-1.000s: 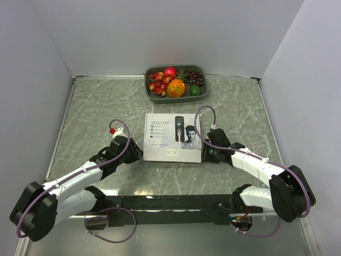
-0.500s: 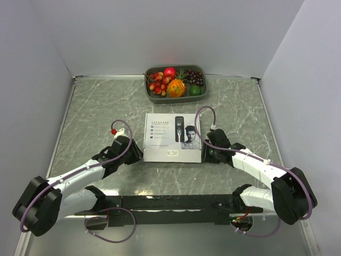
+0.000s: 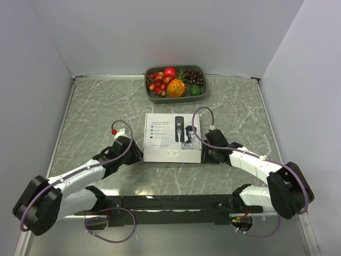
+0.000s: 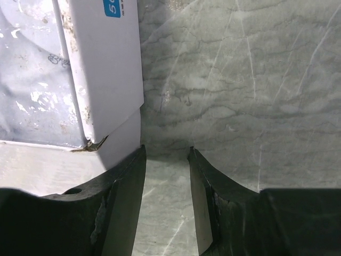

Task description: Sort the hair-cutting tools

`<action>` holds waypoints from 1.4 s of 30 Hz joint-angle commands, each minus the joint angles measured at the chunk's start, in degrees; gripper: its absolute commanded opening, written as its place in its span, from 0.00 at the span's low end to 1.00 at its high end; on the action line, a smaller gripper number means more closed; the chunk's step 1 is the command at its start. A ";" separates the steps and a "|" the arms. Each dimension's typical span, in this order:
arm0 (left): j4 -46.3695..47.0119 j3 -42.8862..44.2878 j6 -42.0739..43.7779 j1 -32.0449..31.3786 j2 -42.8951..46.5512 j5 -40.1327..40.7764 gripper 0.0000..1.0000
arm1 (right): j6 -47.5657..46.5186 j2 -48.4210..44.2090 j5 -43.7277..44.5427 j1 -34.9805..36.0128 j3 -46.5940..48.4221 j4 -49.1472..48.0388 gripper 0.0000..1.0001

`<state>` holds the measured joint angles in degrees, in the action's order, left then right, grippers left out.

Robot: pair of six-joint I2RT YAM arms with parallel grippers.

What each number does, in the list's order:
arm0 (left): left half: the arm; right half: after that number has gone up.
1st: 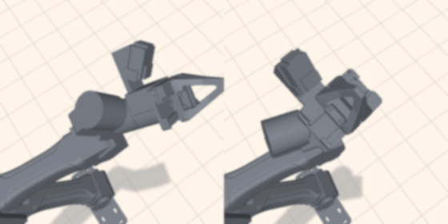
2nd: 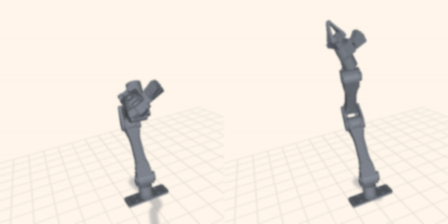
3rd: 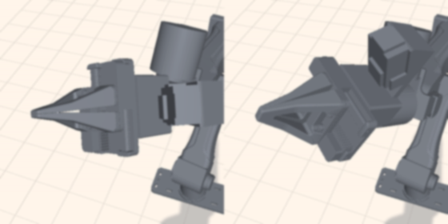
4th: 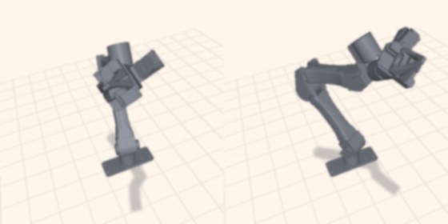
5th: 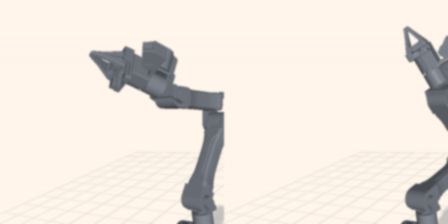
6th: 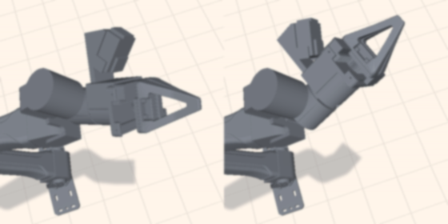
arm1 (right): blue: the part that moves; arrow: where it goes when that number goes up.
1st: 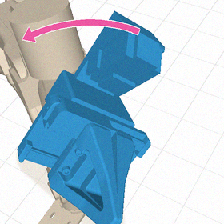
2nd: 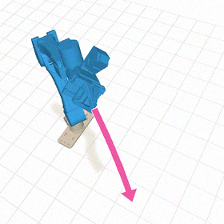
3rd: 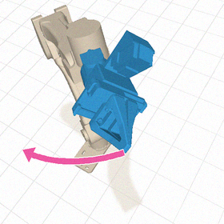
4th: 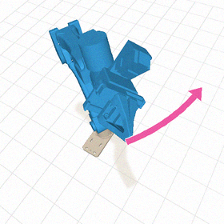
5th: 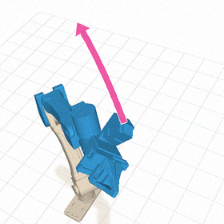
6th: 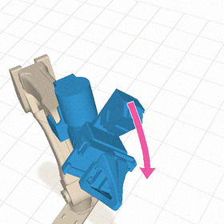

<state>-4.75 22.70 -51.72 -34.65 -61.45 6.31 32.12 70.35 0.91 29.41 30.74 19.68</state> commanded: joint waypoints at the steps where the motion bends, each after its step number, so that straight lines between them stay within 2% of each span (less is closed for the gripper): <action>1: 0.10 0.94 0.48 -0.77 -1.83 0.72 0.41 | 1.19 -1.08 2.51 1.09 0.37 -1.32 0.47; 11: -1.40 2.26 0.40 -0.85 -5.70 4.24 0.41 | -0.65 -7.85 9.55 1.61 1.51 3.43 0.49; 17: -2.98 2.44 0.48 -0.94 -3.42 5.91 0.41 | -3.90 -12.60 11.92 2.67 2.74 4.93 0.50; 21: -5.18 3.32 1.01 -0.94 -1.31 6.88 0.41 | -6.71 -16.63 10.17 4.33 2.22 2.56 0.50; 25: -7.11 4.02 1.45 -1.03 0.80 8.11 0.41 | -9.61 -19.10 3.59 6.18 1.95 -1.57 0.49; 30: -7.81 4.63 1.80 -1.03 3.62 8.20 0.41 | -9.88 -14.64 -0.38 10.13 4.76 -3.77 0.48; 35: -8.08 5.51 2.24 -1.03 5.90 6.88 0.41 | -8.04 -8.05 0.06 14.09 6.61 -5.88 0.47; 42: -6.85 5.87 2.86 -1.12 6.52 3.10 0.41 | -6.63 -2.33 2.17 14.45 8.37 -7.29 0.48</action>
<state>-12.51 26.72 -50.17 -35.44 -55.72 11.94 24.56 65.95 1.56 43.53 35.73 15.07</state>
